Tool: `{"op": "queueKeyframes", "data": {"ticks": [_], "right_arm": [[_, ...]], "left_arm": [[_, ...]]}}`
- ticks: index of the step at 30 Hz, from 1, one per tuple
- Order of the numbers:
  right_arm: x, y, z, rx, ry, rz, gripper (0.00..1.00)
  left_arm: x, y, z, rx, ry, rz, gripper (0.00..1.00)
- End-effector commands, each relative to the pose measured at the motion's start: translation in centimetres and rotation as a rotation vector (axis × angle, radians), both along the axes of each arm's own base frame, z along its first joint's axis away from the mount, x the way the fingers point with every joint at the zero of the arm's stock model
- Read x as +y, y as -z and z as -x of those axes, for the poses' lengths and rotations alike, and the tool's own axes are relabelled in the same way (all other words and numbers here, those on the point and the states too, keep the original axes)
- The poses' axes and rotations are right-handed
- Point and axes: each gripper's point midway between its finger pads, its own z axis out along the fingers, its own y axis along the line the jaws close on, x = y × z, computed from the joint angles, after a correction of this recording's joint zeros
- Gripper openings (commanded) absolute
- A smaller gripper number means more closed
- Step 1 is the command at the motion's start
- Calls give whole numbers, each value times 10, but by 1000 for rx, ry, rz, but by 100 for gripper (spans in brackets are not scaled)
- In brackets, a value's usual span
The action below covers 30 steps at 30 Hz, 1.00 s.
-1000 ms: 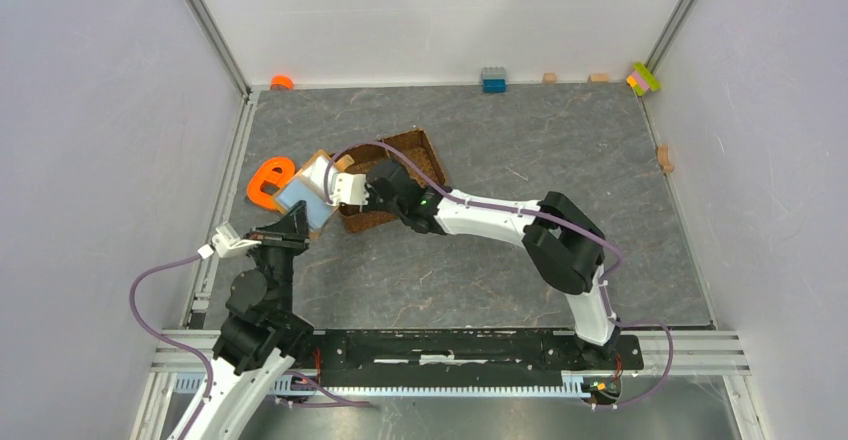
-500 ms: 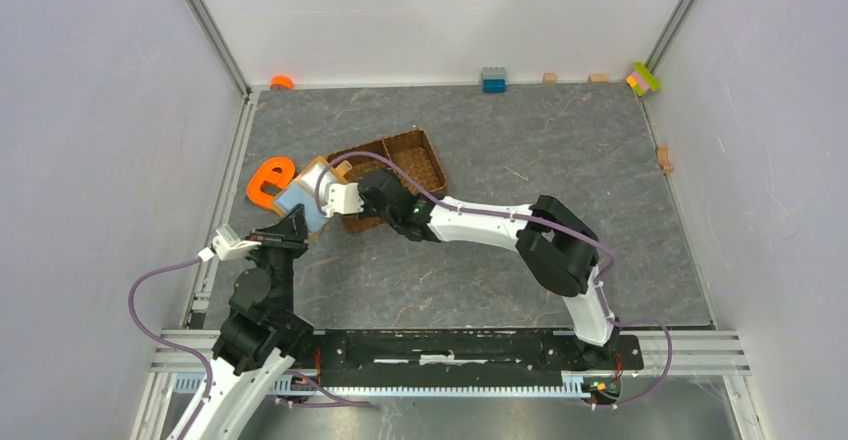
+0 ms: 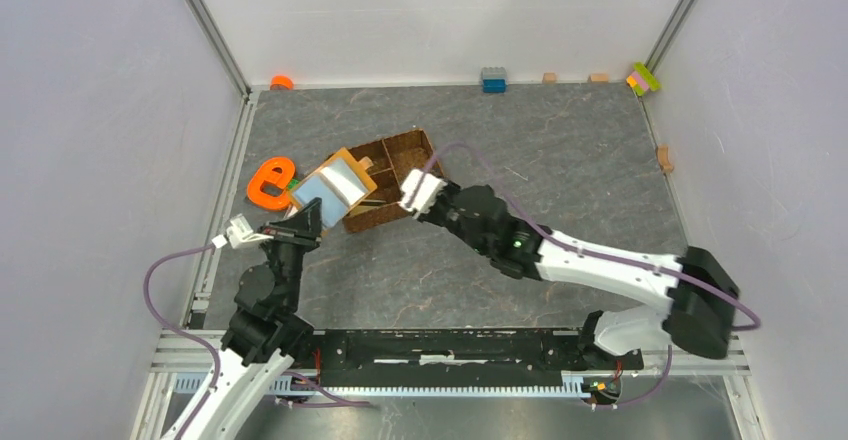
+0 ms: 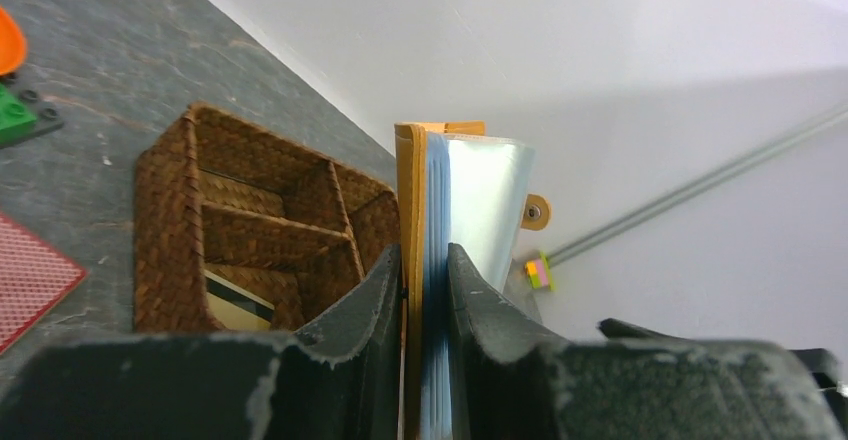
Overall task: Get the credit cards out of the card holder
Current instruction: Place the credit card in the storage box, then remove the credit card from the card holder.
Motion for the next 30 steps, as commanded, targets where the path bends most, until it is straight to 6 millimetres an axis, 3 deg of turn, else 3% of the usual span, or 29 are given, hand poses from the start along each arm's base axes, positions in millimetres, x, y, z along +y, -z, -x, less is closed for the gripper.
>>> {"op": "queueKeyframes", "data": {"ticks": [1,4,9,14,21,25,30], "right_arm": [[-39,2,22,168,115,-250,51],[-64,11,39,255,152,-319,53],[-100,25,51,256,198,-461,59],[-116,35,53,211,217,-508,67],[-96,44,63,243,107,-500,77],[-91,50,68,247,61,-508,77],[-71,52,86,244,-104,-488,76]], "left_arm": [[-35,-25,-4,-104,158,-92,2],[-59,-20,-9,-99,256,-163,2],[-100,-8,-20,-80,429,-198,7],[-155,2,-26,0,688,-247,10],[-196,28,-28,105,907,-287,5],[-204,46,-31,197,951,-326,6],[-213,41,-22,172,1005,-327,10]]}}
